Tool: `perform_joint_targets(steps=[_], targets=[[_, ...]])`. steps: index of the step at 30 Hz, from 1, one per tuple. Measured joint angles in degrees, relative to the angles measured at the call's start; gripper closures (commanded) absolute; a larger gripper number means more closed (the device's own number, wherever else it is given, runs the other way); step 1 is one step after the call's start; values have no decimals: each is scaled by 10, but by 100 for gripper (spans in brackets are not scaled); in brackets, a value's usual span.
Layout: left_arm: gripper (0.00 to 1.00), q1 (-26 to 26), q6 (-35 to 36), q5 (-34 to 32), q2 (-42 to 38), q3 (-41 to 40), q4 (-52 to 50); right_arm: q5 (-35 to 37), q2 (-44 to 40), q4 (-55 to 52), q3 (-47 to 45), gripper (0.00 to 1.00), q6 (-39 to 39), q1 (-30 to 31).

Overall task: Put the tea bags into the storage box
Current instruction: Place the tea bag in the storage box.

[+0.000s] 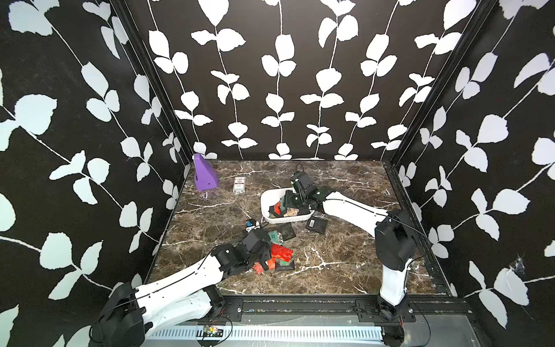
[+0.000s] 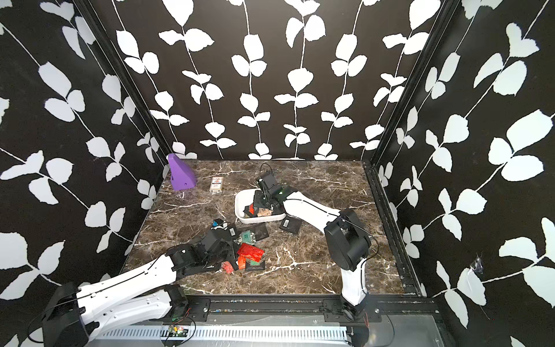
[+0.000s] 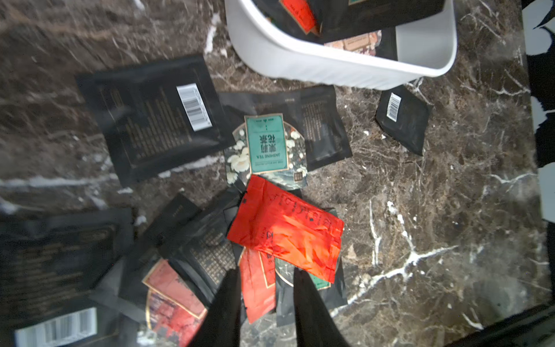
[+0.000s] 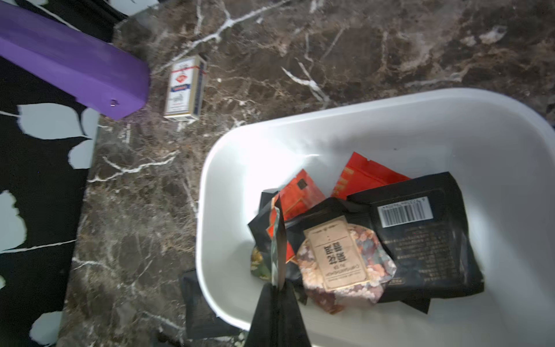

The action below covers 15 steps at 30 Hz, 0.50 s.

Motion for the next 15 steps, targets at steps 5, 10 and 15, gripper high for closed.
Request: perform_joint_targets(steps=[5, 10, 15], targets=[[71, 0, -1, 29, 17, -6, 12, 12, -5, -28, 0, 59, -8, -30], [71, 0, 0, 42, 34, -7, 19, 36, -69, -57, -27, 52, -30, -51], [77, 0, 1, 42, 56, -7, 19, 48, -214, -59, -106, 52, -45, -51]])
